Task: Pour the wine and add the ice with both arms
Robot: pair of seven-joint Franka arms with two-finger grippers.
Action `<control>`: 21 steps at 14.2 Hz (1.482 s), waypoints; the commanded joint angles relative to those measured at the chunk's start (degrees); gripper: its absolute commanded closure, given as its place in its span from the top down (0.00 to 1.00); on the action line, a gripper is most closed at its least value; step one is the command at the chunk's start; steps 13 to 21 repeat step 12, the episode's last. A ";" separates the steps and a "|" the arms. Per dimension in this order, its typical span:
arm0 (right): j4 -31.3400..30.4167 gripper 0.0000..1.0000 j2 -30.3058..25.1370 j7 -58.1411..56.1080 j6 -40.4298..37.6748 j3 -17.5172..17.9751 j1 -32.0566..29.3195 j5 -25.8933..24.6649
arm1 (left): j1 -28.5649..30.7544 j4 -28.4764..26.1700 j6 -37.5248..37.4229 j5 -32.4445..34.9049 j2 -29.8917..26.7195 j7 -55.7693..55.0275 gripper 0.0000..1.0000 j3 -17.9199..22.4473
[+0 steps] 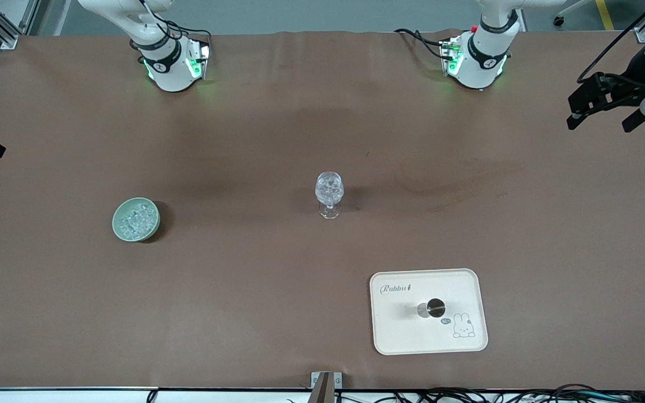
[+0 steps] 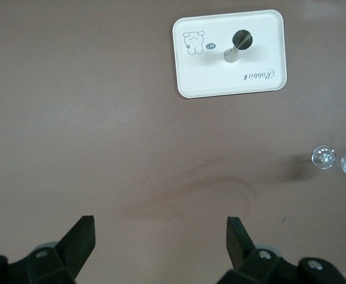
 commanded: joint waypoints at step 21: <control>-0.81 1.00 -1.09 -0.71 -0.31 0.45 -1.04 1.46 | 0.10 -0.70 0.45 -0.80 1.47 0.58 0.97 0.54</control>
